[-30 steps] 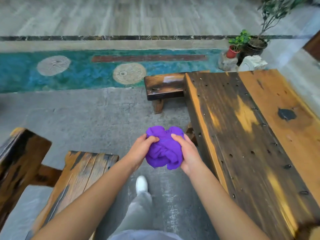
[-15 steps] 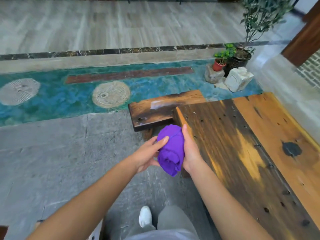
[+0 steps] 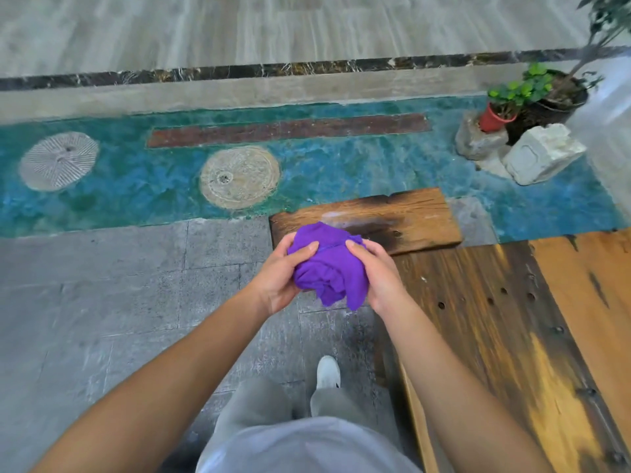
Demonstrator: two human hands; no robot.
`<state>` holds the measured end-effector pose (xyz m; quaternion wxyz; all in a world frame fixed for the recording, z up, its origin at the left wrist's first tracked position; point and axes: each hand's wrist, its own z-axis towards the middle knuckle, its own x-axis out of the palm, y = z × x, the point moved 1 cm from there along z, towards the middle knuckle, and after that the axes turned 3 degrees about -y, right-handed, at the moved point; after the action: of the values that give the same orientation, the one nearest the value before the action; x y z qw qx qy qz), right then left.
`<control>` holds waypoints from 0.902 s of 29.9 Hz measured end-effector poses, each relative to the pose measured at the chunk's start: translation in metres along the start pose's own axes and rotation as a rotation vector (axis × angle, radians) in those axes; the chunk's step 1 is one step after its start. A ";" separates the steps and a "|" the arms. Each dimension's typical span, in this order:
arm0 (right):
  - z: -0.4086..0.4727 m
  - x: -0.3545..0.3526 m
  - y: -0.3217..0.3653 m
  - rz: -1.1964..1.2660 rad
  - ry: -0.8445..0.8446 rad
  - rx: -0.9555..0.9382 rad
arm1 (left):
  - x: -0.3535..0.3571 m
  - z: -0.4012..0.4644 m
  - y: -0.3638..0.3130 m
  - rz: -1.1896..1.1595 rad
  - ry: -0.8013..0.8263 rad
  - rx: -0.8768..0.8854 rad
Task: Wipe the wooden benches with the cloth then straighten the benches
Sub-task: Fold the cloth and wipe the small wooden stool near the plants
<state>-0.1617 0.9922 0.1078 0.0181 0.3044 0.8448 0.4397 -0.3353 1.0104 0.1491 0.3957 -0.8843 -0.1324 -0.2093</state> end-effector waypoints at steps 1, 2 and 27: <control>0.013 0.005 0.005 -0.026 -0.021 0.003 | 0.001 0.011 -0.008 -0.004 -0.015 0.008; 0.027 0.011 0.009 -0.071 -0.048 0.019 | 0.002 0.022 -0.017 -0.015 -0.025 0.008; 0.230 0.138 -0.017 -0.193 -0.282 0.129 | -0.090 0.272 -0.074 0.197 -0.082 -0.268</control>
<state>-0.2138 1.2264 -0.0127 0.1589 0.2810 0.8856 0.3339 -0.3713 1.2578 -0.0092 0.2872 -0.9457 -0.0319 -0.1491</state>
